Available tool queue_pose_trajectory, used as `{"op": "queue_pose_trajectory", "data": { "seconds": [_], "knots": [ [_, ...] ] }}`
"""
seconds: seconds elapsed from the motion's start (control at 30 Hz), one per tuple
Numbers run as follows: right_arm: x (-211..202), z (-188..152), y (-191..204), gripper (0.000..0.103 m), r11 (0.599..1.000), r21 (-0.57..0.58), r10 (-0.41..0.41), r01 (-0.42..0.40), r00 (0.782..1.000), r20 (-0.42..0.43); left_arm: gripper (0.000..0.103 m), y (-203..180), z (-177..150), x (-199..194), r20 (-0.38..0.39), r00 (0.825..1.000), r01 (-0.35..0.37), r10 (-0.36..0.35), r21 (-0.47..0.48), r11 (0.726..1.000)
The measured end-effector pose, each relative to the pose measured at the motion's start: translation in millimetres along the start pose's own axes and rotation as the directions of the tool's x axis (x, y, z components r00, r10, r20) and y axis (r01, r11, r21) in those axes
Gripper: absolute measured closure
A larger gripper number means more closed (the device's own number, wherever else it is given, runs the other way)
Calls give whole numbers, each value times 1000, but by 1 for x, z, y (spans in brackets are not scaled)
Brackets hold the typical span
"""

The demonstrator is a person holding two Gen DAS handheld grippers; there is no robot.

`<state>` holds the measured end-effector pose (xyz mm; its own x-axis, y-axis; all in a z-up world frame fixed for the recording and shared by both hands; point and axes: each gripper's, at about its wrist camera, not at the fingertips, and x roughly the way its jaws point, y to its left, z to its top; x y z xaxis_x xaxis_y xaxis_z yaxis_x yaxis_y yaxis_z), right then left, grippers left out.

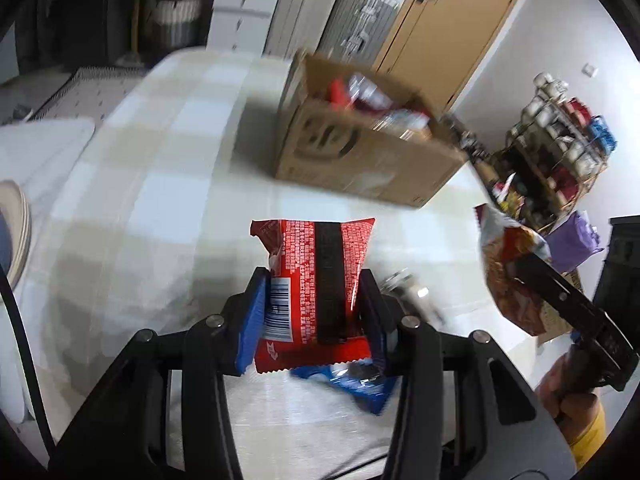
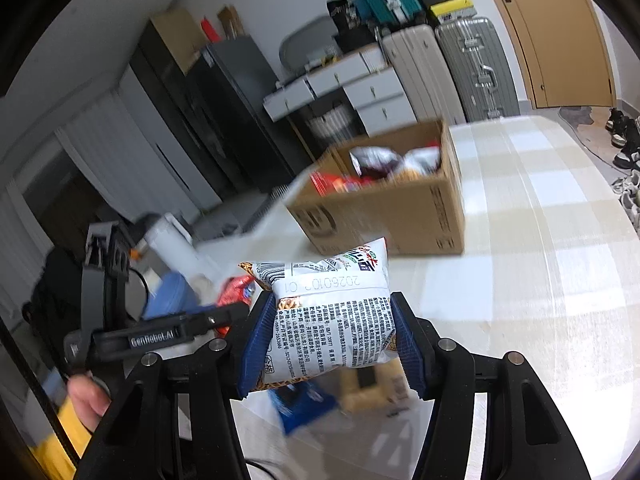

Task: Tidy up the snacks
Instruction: 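Carry the white bag with the right tool while the left tool carries the red packet to the box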

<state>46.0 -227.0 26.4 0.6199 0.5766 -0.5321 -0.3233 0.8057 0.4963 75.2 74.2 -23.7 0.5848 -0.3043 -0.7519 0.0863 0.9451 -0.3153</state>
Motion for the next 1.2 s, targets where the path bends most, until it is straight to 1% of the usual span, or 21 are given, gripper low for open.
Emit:
{"op": "queue_pose_trajectory", "data": {
  "seconds": [0.07,0.17,0.27,0.37,0.5,0.6,0.63,0.77,0.83,0.97,1.07,1.2],
  "knots": [
    [-8,11,6,45,1000,0,17,-17,999,43,62,-9,9,-12,31,999,19,-19,14,1000],
    [-12,29,12,45,1000,-13,23,-22,997,74,62,-20,28,-20,46,998,36,-38,37,999],
    [-8,51,11,45,1000,1,25,-25,997,77,62,-28,54,-24,54,998,33,-36,55,998],
    [-4,77,11,45,1000,4,13,-13,996,94,62,-37,81,-26,63,997,48,-53,74,996],
    [7,109,9,45,1000,-3,-14,14,994,107,62,-47,120,-18,65,997,35,-42,107,994],
    [23,130,6,46,999,-6,-39,39,994,101,62,-47,148,1,28,998,46,-49,96,994],
    [29,136,3,45,999,-3,-44,45,994,96,62,-49,158,9,9,999,40,-41,99,994],
    [54,155,-12,46,999,2,-45,45,996,72,62,-56,188,39,-19,1000,6,-3,144,990],
    [67,162,-22,46,998,4,-70,70,996,55,62,-57,199,57,-43,999,21,-15,142,990],
    [94,169,-42,46,995,21,-100,100,995,7,62,-58,221,97,-107,994,46,-32,126,991],
    [112,169,-53,45,993,10,-117,118,993,-24,62,-61,232,121,-118,993,38,-21,142,989],
    [128,167,-61,46,990,-16,-139,138,990,-38,62,-62,239,154,-135,991,33,-12,152,988]
  ]
}}
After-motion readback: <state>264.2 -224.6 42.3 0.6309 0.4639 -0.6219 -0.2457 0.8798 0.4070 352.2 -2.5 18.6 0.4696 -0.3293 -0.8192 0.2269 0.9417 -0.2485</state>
